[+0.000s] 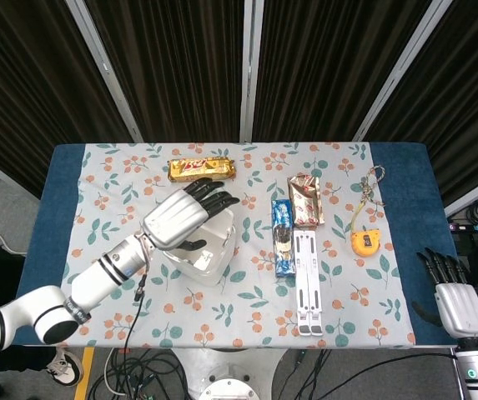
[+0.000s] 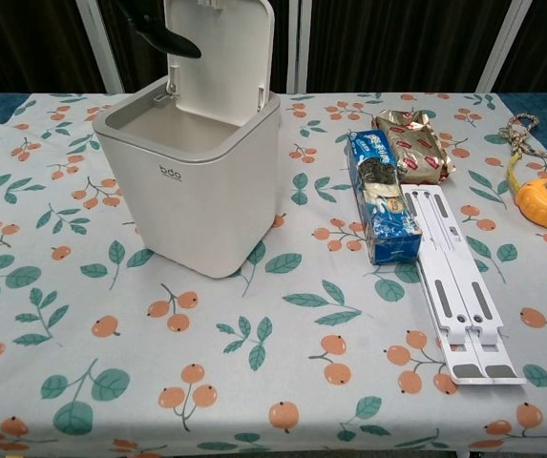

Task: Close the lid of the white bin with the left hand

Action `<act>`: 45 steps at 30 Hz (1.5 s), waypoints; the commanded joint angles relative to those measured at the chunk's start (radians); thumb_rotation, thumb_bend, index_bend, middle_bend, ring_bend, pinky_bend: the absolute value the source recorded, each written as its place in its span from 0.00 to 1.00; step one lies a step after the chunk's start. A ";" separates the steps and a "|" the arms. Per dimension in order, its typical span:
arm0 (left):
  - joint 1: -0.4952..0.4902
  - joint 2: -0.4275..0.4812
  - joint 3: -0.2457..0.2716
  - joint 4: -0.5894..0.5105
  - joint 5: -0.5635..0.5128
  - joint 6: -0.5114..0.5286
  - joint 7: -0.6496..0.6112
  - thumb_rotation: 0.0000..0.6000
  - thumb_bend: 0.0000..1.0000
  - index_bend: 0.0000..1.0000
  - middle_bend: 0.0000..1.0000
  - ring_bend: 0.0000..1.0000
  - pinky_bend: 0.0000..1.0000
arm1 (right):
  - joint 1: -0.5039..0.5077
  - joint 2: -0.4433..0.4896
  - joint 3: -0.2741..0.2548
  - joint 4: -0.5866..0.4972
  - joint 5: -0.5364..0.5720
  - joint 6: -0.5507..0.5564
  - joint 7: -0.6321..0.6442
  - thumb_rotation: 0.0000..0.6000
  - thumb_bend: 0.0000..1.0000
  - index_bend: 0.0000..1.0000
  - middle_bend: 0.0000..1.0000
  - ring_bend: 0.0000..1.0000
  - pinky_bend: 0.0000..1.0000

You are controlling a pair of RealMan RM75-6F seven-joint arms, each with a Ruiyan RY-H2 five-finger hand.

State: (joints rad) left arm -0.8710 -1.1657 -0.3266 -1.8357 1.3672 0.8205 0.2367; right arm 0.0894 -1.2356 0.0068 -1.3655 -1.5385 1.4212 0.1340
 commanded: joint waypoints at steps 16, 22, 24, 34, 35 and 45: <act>-0.050 0.102 0.074 -0.070 -0.106 -0.067 0.094 1.00 0.19 0.13 0.17 0.07 0.12 | 0.000 -0.010 0.001 0.024 0.002 -0.001 0.014 1.00 0.14 0.00 0.00 0.00 0.00; -0.035 0.148 0.092 -0.124 -0.137 -0.044 0.096 1.00 0.19 0.13 0.17 0.07 0.12 | 0.002 -0.016 0.000 0.029 0.002 -0.007 0.016 1.00 0.15 0.00 0.00 0.00 0.00; -0.024 0.168 0.098 -0.147 -0.139 -0.035 0.082 1.00 0.19 0.13 0.17 0.07 0.12 | 0.003 -0.016 0.000 0.029 0.002 -0.008 0.016 1.00 0.15 0.00 0.00 0.00 0.00; 0.034 0.243 0.156 -0.232 -0.081 -0.006 0.055 1.00 0.20 0.13 0.17 0.07 0.12 | 0.007 -0.021 -0.005 0.026 -0.001 -0.018 0.007 1.00 0.15 0.00 0.00 0.00 0.00; 0.039 0.244 0.160 -0.235 -0.074 0.000 0.053 1.00 0.20 0.13 0.17 0.07 0.12 | 0.008 -0.021 -0.005 0.025 -0.002 -0.019 0.005 1.00 0.15 0.00 0.00 0.00 0.00; 0.089 0.234 0.209 -0.243 -0.013 0.047 0.053 1.00 0.20 0.13 0.17 0.07 0.12 | 0.012 -0.023 -0.008 0.016 -0.003 -0.027 -0.009 1.00 0.15 0.00 0.00 0.00 0.00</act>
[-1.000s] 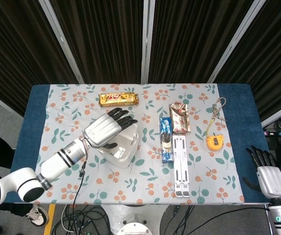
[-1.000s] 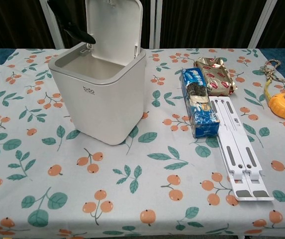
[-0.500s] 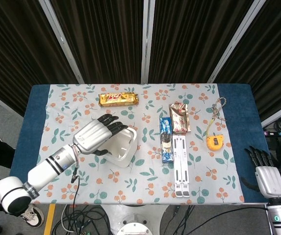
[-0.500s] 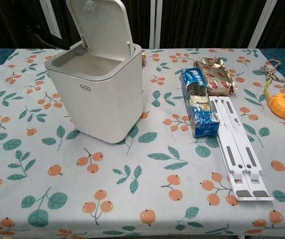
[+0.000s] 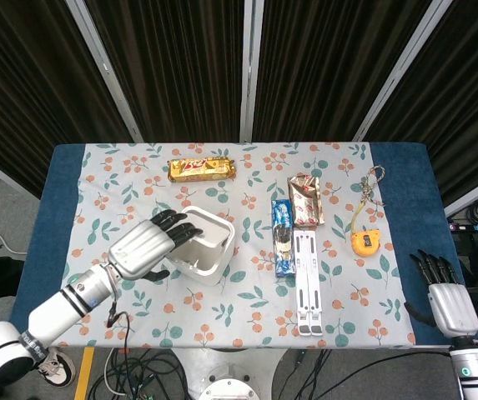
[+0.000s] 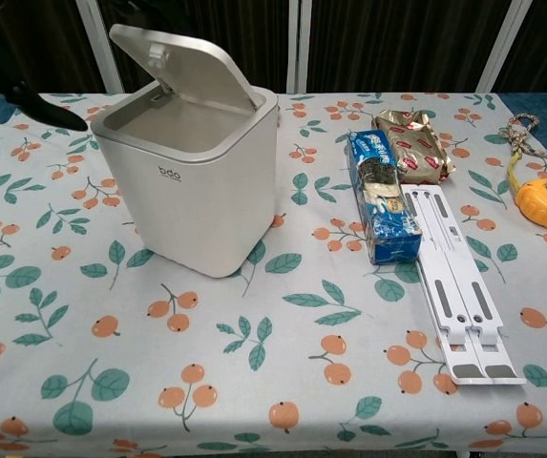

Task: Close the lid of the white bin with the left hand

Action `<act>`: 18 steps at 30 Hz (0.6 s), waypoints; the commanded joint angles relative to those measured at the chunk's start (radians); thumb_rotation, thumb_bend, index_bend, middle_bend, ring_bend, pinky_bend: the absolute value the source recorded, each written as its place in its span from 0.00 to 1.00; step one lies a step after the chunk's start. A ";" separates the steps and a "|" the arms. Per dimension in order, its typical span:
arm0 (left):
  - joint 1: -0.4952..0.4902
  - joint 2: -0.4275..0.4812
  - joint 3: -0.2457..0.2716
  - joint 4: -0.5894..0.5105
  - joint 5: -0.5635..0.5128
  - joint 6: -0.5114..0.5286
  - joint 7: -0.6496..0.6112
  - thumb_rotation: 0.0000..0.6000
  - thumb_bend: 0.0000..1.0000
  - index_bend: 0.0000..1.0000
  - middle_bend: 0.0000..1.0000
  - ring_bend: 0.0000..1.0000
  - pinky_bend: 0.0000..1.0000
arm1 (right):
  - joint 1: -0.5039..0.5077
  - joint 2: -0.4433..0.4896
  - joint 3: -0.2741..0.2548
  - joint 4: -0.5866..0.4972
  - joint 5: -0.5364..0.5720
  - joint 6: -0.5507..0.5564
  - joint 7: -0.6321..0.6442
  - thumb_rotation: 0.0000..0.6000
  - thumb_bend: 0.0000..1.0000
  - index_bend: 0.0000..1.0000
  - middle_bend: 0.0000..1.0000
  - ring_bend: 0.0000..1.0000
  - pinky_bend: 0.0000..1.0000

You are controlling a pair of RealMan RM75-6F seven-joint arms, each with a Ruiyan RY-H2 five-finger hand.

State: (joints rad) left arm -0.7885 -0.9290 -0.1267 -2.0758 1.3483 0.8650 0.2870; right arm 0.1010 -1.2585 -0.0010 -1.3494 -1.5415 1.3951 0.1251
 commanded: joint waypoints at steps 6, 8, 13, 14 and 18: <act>0.021 -0.018 0.029 -0.004 0.025 0.011 0.004 1.00 0.20 0.13 0.17 0.07 0.12 | 0.002 -0.003 -0.002 0.003 0.002 -0.007 0.001 1.00 0.15 0.00 0.00 0.00 0.00; 0.024 -0.023 0.033 0.000 0.029 0.012 0.005 1.00 0.20 0.13 0.17 0.07 0.12 | 0.002 -0.005 -0.003 0.005 0.002 -0.008 0.001 1.00 0.15 0.00 0.00 0.00 0.00; 0.033 -0.040 0.047 0.013 0.035 0.015 0.010 1.00 0.20 0.13 0.17 0.07 0.12 | 0.002 -0.006 -0.002 0.008 0.003 -0.007 0.005 1.00 0.15 0.00 0.00 0.00 0.00; 0.036 -0.044 0.051 0.016 0.036 0.016 0.011 1.00 0.20 0.13 0.17 0.07 0.12 | 0.002 -0.005 -0.001 0.009 0.004 -0.006 0.006 1.00 0.15 0.00 0.00 0.00 0.00; 0.051 -0.067 0.070 0.034 0.049 0.025 0.020 1.00 0.20 0.13 0.17 0.07 0.12 | 0.001 -0.001 0.005 0.010 0.008 0.000 0.010 1.00 0.15 0.00 0.00 0.00 0.00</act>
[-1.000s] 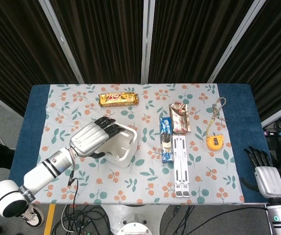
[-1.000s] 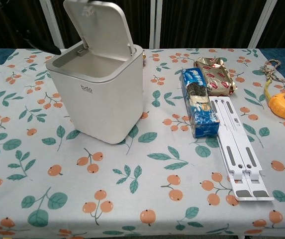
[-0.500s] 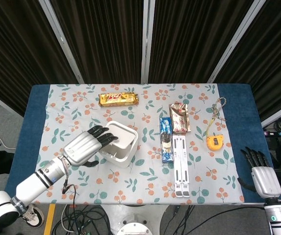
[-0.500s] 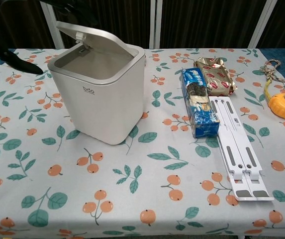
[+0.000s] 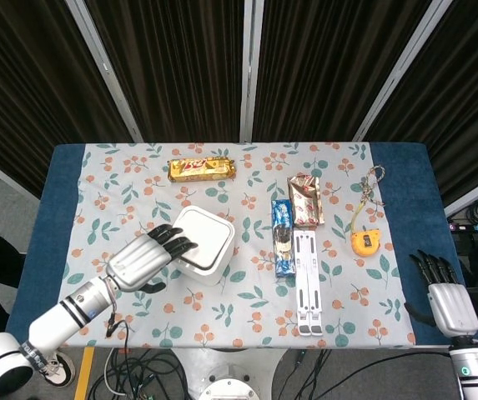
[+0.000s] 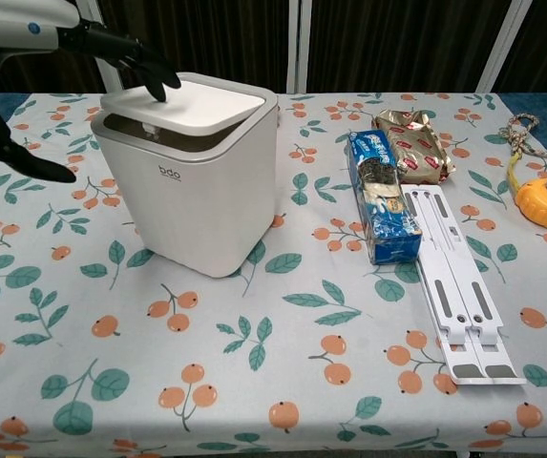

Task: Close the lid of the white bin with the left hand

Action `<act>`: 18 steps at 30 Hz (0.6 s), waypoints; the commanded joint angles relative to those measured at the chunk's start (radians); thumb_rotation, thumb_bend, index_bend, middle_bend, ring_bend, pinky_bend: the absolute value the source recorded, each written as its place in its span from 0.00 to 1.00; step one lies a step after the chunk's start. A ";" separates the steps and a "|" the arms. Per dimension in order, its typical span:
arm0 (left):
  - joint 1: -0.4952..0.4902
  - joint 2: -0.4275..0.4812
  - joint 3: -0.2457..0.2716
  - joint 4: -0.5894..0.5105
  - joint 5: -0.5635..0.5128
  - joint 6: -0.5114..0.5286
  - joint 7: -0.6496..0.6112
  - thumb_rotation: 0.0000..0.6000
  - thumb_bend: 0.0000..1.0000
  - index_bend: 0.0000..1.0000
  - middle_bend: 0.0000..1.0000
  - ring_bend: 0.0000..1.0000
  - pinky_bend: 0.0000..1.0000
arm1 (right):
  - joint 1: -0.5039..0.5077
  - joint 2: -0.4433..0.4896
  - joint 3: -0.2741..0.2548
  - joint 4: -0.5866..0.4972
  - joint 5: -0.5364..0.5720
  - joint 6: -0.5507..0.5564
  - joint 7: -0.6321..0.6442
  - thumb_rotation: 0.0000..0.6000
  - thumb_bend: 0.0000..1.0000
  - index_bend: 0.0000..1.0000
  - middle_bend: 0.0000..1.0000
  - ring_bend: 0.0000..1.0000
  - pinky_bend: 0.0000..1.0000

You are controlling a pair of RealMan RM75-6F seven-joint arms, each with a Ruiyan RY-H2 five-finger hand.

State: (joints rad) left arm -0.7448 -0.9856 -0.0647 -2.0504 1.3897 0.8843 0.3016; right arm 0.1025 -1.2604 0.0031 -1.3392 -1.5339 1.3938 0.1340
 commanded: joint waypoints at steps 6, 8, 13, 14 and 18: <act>0.026 -0.034 0.023 0.025 0.031 0.027 0.008 1.00 0.20 0.13 0.17 0.07 0.12 | -0.002 0.000 -0.002 0.000 0.000 0.001 -0.001 1.00 0.16 0.00 0.00 0.00 0.00; 0.032 -0.041 0.029 0.029 0.039 0.032 0.006 1.00 0.20 0.13 0.17 0.07 0.12 | -0.001 -0.002 -0.002 0.002 0.002 -0.003 -0.001 1.00 0.16 0.00 0.00 0.00 0.00; 0.042 -0.059 0.040 0.043 0.048 0.036 0.009 1.00 0.20 0.13 0.17 0.07 0.12 | 0.000 -0.006 -0.004 0.006 0.004 -0.010 -0.001 1.00 0.16 0.00 0.00 0.00 0.00; 0.044 -0.064 0.042 0.047 0.050 0.038 0.011 1.00 0.20 0.13 0.17 0.07 0.12 | 0.000 -0.006 -0.004 0.006 0.004 -0.010 -0.002 1.00 0.16 0.00 0.00 0.00 0.00; 0.051 -0.087 0.048 0.063 0.053 0.041 0.015 1.00 0.20 0.13 0.17 0.07 0.12 | 0.000 -0.006 -0.004 0.005 0.004 -0.009 -0.003 1.00 0.16 0.00 0.00 0.00 0.00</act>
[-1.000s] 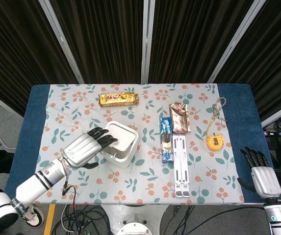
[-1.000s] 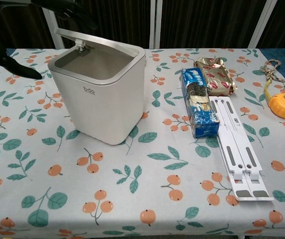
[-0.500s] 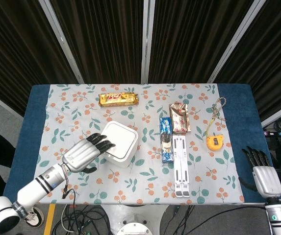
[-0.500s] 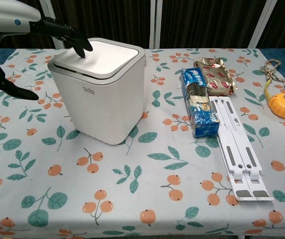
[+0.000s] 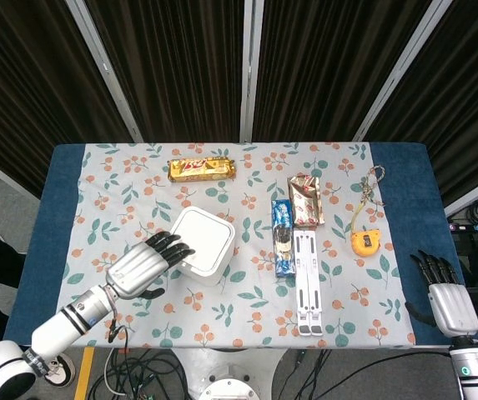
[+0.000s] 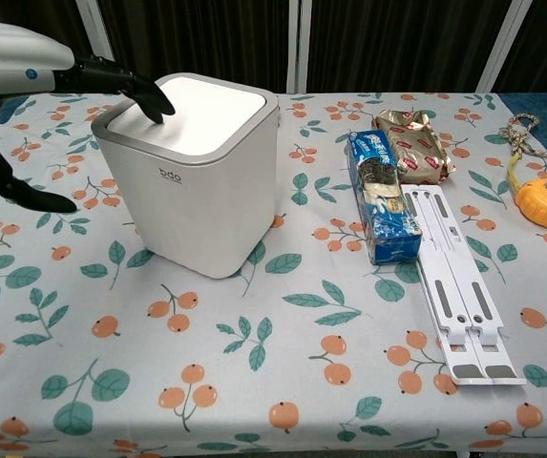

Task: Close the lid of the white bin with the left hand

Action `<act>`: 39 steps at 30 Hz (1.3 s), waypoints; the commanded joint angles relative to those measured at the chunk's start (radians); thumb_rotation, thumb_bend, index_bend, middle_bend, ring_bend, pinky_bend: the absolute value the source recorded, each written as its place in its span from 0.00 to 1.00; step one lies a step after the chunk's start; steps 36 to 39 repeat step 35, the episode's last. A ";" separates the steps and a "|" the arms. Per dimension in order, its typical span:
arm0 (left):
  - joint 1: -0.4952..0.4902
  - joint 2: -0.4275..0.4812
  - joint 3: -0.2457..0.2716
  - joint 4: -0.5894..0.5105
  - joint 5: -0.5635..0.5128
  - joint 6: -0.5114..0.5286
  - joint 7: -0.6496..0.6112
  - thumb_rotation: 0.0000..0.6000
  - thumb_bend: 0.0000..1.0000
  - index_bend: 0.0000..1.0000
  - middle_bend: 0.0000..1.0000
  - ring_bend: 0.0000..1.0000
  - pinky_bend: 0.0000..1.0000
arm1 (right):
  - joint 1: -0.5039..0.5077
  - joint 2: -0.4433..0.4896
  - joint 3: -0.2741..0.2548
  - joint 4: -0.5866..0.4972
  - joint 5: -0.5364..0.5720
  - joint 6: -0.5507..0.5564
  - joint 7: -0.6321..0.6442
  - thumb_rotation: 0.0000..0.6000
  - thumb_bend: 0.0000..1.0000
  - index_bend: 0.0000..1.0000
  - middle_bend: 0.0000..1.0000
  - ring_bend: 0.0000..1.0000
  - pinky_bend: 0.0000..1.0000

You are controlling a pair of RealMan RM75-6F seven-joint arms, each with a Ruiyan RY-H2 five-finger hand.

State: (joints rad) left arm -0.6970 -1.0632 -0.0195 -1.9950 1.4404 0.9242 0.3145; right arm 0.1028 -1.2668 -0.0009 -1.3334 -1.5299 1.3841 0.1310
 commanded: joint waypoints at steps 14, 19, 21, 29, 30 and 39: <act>0.075 0.039 -0.049 -0.020 0.062 0.189 -0.064 1.00 0.20 0.13 0.17 0.07 0.13 | -0.004 0.008 0.004 -0.008 -0.007 0.020 0.001 1.00 0.16 0.00 0.00 0.00 0.00; 0.199 0.032 -0.053 0.032 0.122 0.418 -0.140 1.00 0.20 0.13 0.17 0.07 0.13 | -0.005 0.015 0.005 -0.017 -0.010 0.028 -0.002 1.00 0.16 0.00 0.00 0.00 0.00; 0.261 0.011 -0.039 0.079 0.125 0.505 -0.139 1.00 0.20 0.13 0.17 0.07 0.13 | -0.006 0.019 0.006 -0.024 -0.011 0.031 -0.003 1.00 0.16 0.00 0.00 0.00 0.00; 0.461 -0.112 0.065 0.305 0.087 0.647 -0.100 1.00 0.20 0.13 0.17 0.07 0.13 | -0.007 0.026 0.007 -0.044 -0.016 0.042 -0.020 1.00 0.16 0.00 0.00 0.00 0.00; 0.486 -0.133 0.075 0.334 0.082 0.662 -0.105 1.00 0.20 0.13 0.16 0.07 0.13 | -0.008 0.026 0.007 -0.049 -0.017 0.043 -0.025 1.00 0.16 0.00 0.00 0.00 0.00; 0.536 -0.169 0.086 0.411 0.074 0.680 -0.145 1.00 0.20 0.13 0.16 0.07 0.13 | -0.005 0.027 0.004 -0.063 -0.020 0.038 -0.043 1.00 0.16 0.00 0.00 0.00 0.00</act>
